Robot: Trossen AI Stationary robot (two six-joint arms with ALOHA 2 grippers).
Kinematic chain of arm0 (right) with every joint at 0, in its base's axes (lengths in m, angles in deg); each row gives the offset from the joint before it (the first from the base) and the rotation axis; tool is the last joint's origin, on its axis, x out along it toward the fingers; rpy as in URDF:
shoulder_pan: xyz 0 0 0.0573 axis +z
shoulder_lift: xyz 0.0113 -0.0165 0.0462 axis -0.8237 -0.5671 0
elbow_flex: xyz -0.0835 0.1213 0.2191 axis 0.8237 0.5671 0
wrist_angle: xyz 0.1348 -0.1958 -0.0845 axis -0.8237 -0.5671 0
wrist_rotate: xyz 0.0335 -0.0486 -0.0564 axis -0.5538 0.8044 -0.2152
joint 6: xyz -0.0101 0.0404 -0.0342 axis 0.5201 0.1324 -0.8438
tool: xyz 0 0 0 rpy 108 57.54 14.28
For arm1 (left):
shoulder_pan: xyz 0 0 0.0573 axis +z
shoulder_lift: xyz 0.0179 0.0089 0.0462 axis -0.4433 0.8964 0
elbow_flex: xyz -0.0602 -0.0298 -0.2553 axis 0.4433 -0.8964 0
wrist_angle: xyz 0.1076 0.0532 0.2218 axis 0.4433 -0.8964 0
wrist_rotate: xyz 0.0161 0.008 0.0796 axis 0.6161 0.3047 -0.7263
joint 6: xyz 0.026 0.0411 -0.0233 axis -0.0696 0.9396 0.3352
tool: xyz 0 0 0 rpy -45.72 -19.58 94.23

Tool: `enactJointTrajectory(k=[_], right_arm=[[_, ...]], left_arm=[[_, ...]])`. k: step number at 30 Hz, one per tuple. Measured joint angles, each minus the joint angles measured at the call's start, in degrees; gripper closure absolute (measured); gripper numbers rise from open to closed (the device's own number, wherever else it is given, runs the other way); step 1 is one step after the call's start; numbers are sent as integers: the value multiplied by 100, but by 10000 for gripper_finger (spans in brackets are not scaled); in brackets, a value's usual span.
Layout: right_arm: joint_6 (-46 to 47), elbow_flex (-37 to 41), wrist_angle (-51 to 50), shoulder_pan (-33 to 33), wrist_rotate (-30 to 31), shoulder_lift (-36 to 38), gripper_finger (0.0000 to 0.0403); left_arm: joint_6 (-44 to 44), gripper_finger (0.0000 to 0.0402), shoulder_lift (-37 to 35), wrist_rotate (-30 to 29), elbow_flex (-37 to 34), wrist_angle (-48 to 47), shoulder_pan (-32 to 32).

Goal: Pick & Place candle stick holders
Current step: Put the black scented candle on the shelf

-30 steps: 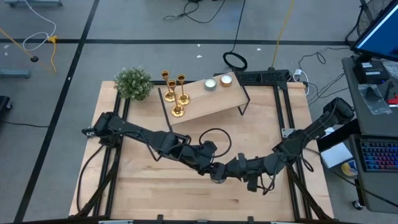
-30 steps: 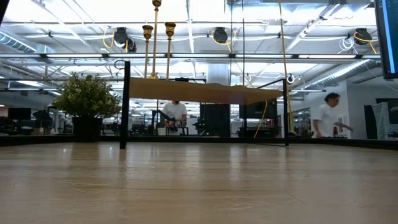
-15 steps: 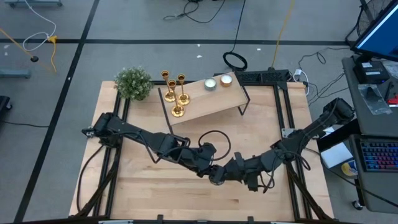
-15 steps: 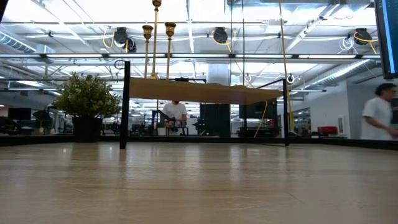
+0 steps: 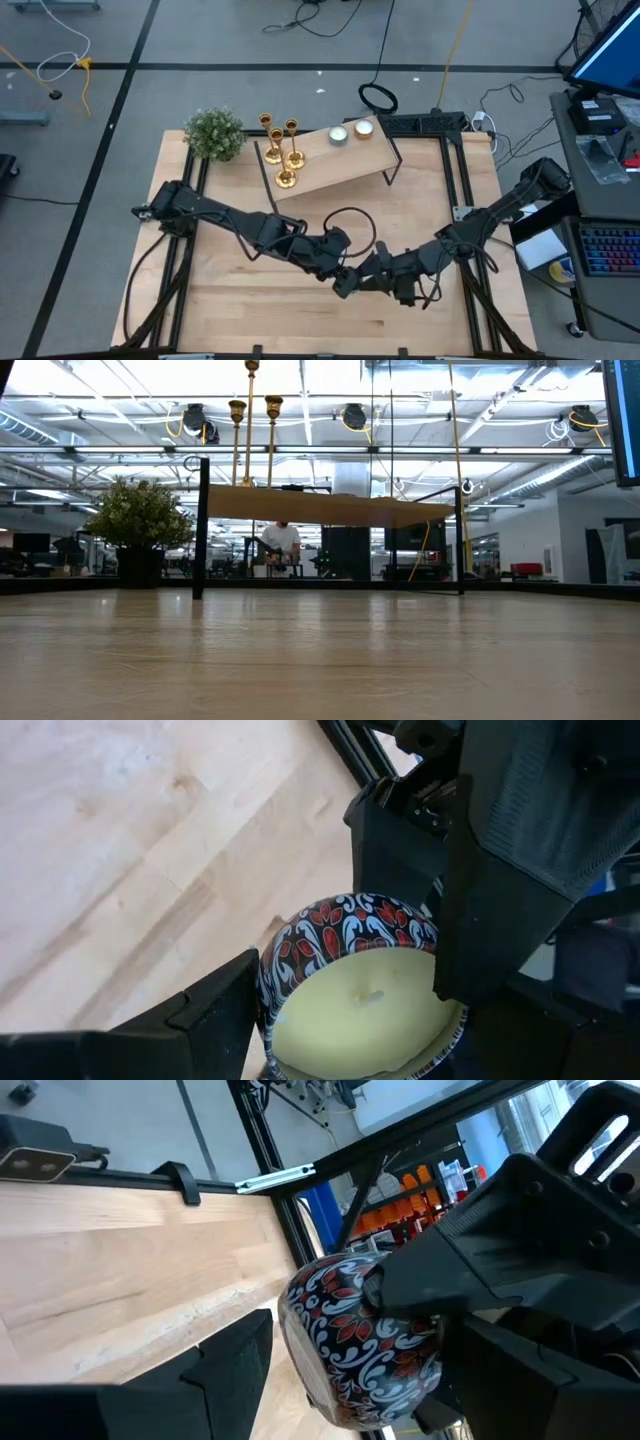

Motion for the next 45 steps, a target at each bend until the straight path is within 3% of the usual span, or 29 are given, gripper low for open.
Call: enactJointTrajectory(k=[7,18,23,35,45], right_arm=[[-441,0,-27,-273,-9,0,136],[-1440,0,-77,-633,74,-11,159],[-1341,2,-79,-588,94,-11,184],[-1326,2,-110,-588,118,-11,201],[-1213,7,-176,-585,159,-11,259]], left_arm=[[358,103,0,28,0,160,92],[604,103,0,665,0,247,323],[581,103,0,970,0,227,403],[572,103,0,999,0,149,411],[544,103,-2,941,0,-54,405]])
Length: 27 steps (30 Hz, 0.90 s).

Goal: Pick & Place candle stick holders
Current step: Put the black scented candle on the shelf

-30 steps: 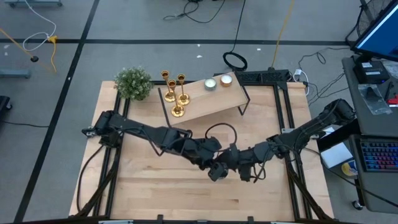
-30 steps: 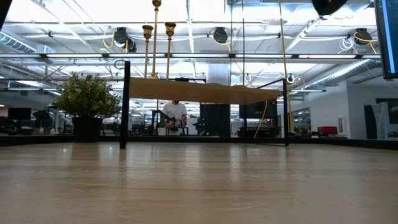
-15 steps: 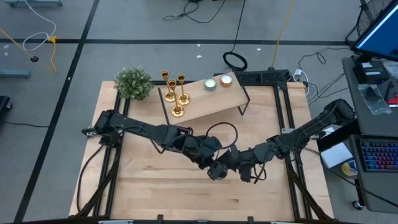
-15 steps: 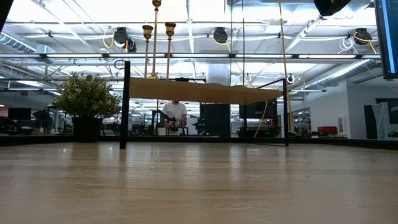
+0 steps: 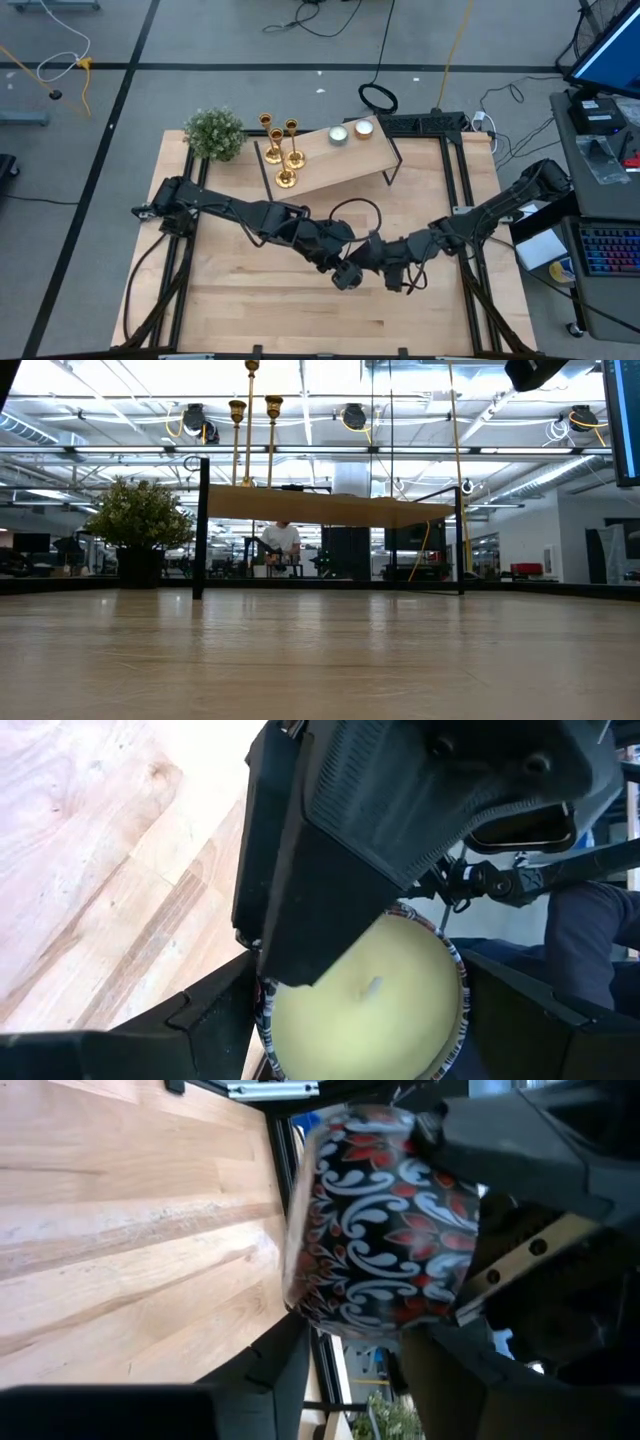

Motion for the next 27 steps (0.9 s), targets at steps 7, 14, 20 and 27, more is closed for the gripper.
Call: enactJointTrajectory(k=[7,14,20,27], right_arm=[[81,0,-32,-7,75,0,277],[547,0,-133,-7,169,0,276],[785,0,-384,-35,299,0,275],[789,0,-412,-72,259,7,275]], left_arm=[[63,103,0,-79,0,-69,-1],[117,103,0,-96,2,-200,71],[189,103,0,-79,2,-536,155],[301,103,0,-78,0,-579,184]])
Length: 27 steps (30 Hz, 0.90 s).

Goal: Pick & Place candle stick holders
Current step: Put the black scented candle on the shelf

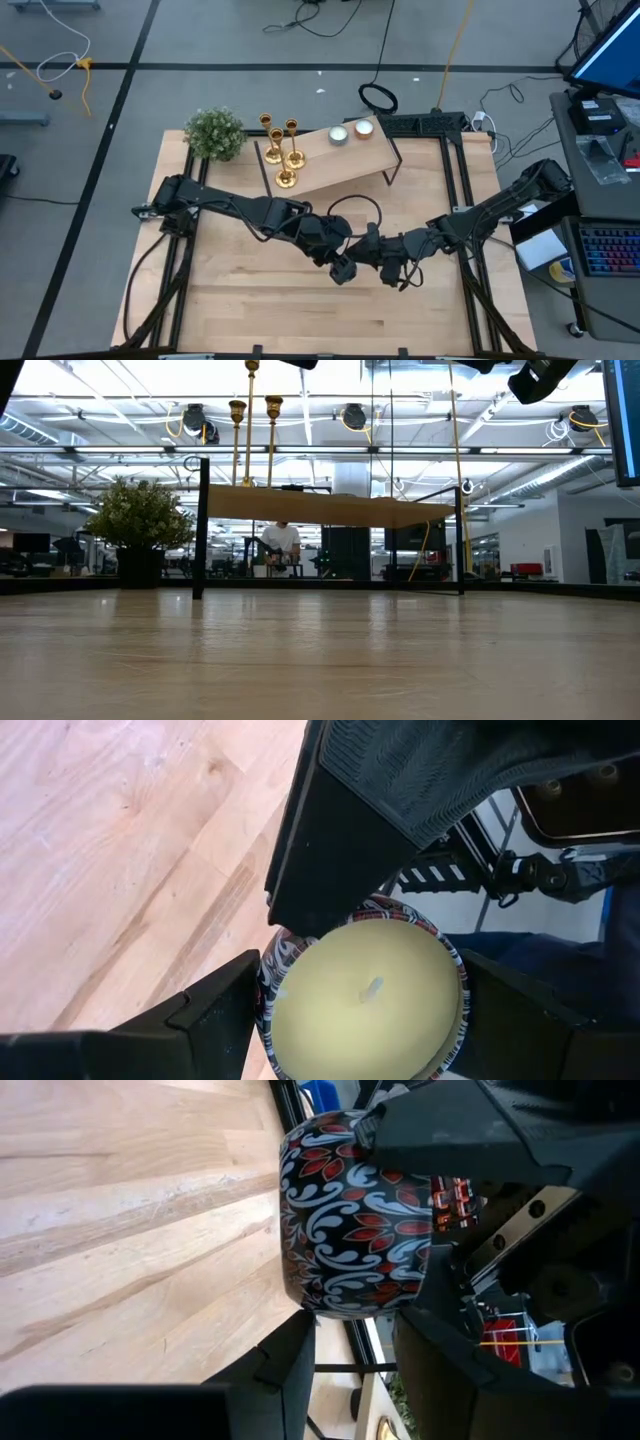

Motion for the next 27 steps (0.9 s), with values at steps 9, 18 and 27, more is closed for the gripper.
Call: enactJointTrajectory(k=[9,18,27], right_arm=[[361,0,-65,0,-14,0,261],[863,0,-160,9,275,0,259],[627,-6,-171,9,277,0,233]], left_arm=[[2,103,0,-43,0,-77,7],[-48,103,0,-105,0,-64,71],[-12,103,1,-105,0,-27,77]])
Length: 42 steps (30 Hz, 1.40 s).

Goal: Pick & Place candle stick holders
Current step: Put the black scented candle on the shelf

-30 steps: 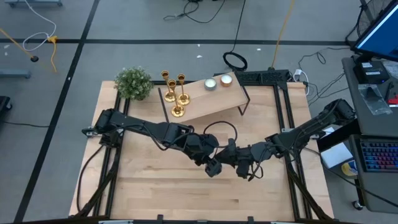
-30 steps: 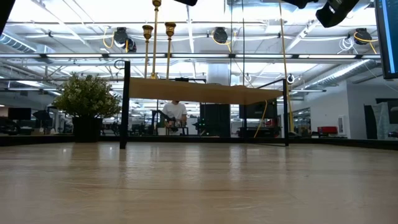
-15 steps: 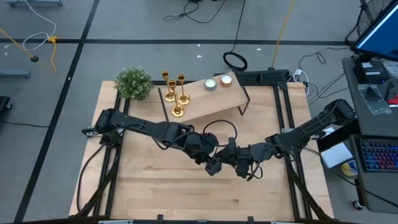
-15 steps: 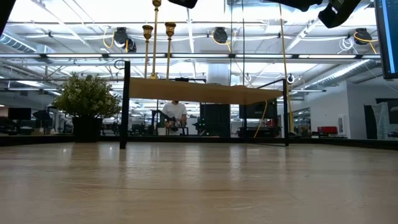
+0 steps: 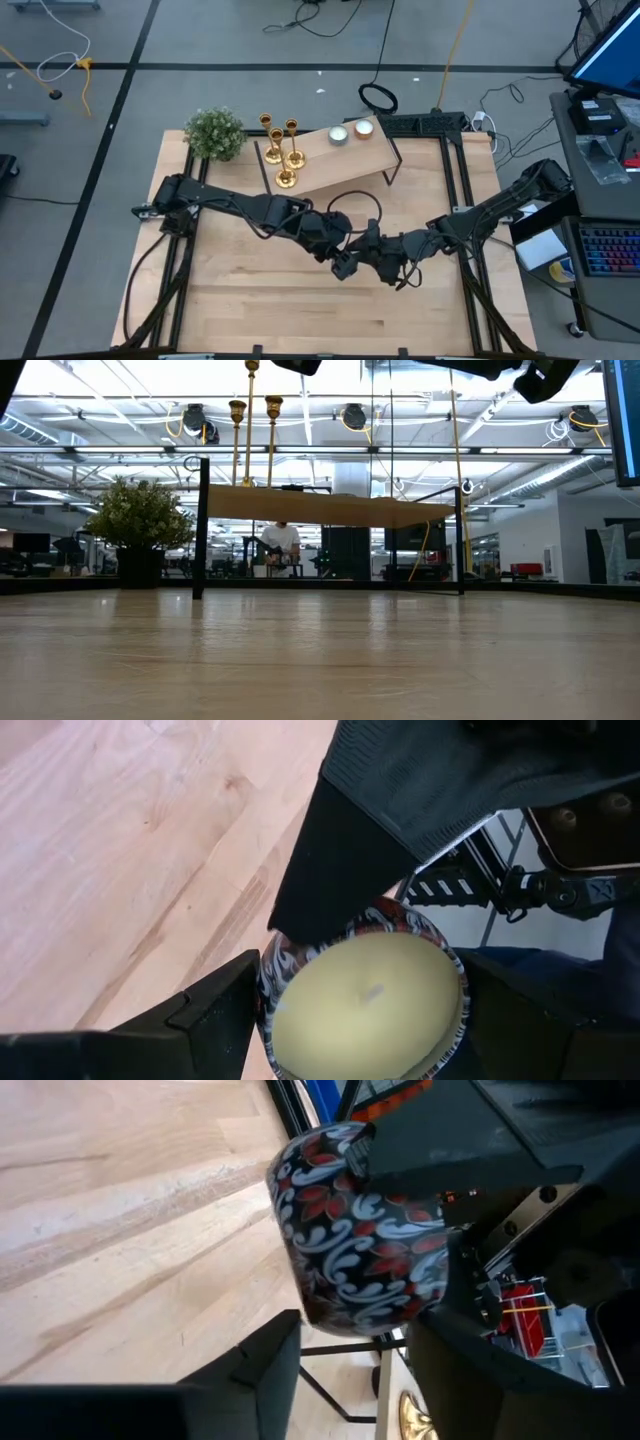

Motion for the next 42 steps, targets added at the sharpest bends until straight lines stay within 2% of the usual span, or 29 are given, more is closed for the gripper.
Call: enactJointTrajectory(k=[10,18,24,29,42], right_arm=[[-50,-16,84,19,-54,2,137],[-245,-16,180,26,156,2,113],[-540,-9,297,12,88,2,122],[-589,-2,345,-106,-330,2,140],[-434,8,420,-256,-802,-4,225]], left_arm=[[-16,103,11,-111,-7,-21,42],[17,103,12,67,-7,-17,93],[104,103,11,188,-7,-10,90],[148,103,10,219,-7,-10,65],[202,103,-5,257,0,-46,45]])
